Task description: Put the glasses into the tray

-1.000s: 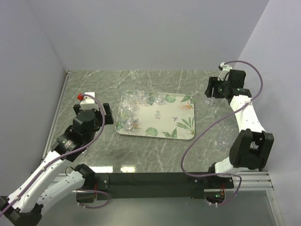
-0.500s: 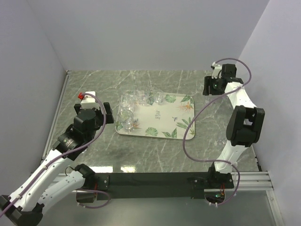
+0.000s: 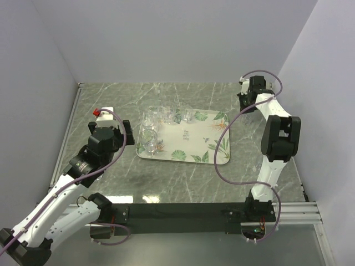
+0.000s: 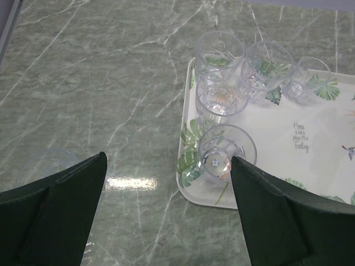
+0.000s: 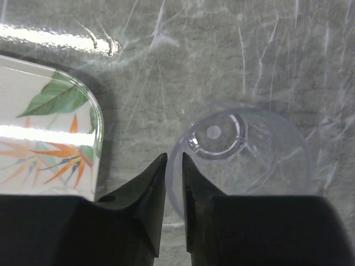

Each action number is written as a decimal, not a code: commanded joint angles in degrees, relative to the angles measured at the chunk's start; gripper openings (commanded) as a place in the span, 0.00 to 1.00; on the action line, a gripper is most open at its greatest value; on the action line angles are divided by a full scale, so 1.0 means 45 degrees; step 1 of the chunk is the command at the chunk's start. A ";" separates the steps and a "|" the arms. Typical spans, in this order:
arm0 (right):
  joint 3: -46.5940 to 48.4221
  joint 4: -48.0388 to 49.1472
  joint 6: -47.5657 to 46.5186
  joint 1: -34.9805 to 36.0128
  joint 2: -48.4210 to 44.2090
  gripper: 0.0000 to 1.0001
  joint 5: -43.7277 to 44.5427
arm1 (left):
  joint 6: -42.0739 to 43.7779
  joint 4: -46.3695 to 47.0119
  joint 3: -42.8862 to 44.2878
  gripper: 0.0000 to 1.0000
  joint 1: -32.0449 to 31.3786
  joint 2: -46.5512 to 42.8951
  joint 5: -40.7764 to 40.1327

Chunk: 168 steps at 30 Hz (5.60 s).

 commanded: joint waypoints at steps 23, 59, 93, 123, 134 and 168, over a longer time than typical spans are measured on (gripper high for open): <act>-0.2616 0.0856 -0.2879 0.2177 -0.4703 0.00 -0.3825 | 0.0092 0.0423 -0.0026 1.00 0.0145 -0.0212 0.0051; 0.1955 -0.1568 -0.3212 0.5441 0.0259 0.16 -0.2677 | 0.0092 0.0442 -0.0065 0.99 0.0282 0.0022 -0.0008; -0.4855 -0.0162 -0.2569 0.4857 -1.0733 0.57 -0.4746 | 0.0073 0.0989 -0.0456 0.99 0.0301 -0.0095 -0.0868; -1.0214 0.1225 -0.1786 0.0462 -1.6069 0.72 -0.7833 | -0.5630 -0.3835 0.0696 0.99 0.0574 -0.0623 -0.0360; -1.0252 0.1205 -0.1825 0.0344 -1.6362 0.72 -0.7989 | -0.5260 -0.2899 0.0385 0.99 0.5082 0.1053 0.3191; -1.0291 0.1283 -0.1727 -0.0066 -1.6245 0.72 -0.7969 | -0.4166 -0.1883 0.1478 0.65 0.7215 0.7542 0.2550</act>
